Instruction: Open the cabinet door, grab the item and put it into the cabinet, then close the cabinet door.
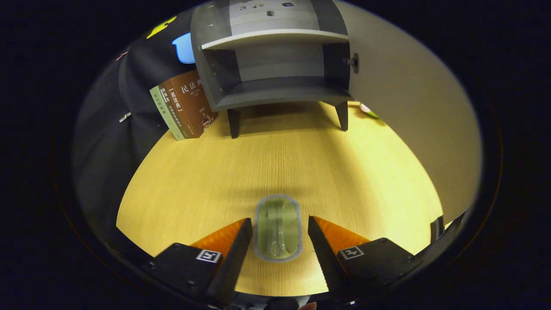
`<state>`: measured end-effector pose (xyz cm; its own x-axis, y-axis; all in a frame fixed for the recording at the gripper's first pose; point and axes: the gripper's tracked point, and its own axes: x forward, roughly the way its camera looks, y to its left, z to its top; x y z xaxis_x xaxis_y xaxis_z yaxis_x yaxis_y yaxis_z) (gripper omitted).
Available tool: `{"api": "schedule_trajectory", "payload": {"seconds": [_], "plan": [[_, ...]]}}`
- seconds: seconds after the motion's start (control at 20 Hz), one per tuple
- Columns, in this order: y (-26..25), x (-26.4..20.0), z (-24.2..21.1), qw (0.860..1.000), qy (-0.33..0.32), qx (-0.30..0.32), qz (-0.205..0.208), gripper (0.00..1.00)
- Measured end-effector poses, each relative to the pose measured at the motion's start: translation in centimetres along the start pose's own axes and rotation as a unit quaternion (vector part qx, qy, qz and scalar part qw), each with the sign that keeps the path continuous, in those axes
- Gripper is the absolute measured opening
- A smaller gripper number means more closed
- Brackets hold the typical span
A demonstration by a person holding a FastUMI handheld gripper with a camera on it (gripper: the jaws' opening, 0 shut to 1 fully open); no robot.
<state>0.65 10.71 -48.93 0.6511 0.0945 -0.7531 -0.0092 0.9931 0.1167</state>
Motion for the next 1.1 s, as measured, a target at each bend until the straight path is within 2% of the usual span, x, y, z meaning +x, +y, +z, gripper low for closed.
{"api": "schedule_trajectory", "payload": {"seconds": [0.05,0.15,0.2,0.3,0.5,0.85,1.0,1.1], "plan": [[-0.1,0.7,-0.5,1.000,0.007,-0.001,-0.007,0.75],[-0.1,1.9,-1.3,1.000,0.017,-0.003,-0.016,0.63],[0.0,2.2,-1.7,1.000,0.025,-0.003,-0.017,0.59],[0.1,2.6,-1.6,1.000,0.022,-0.010,-0.020,0.57],[-0.3,2.6,-0.9,0.999,0.024,-0.009,-0.034,0.19],[0.0,-1.5,2.9,1.000,-0.006,-0.001,-0.019,0.19],[0.7,-5.2,7.1,0.999,-0.035,-0.011,-0.013,0.19],[1.4,-8.0,11.7,0.997,-0.075,-0.018,-0.007,0.19]]}}
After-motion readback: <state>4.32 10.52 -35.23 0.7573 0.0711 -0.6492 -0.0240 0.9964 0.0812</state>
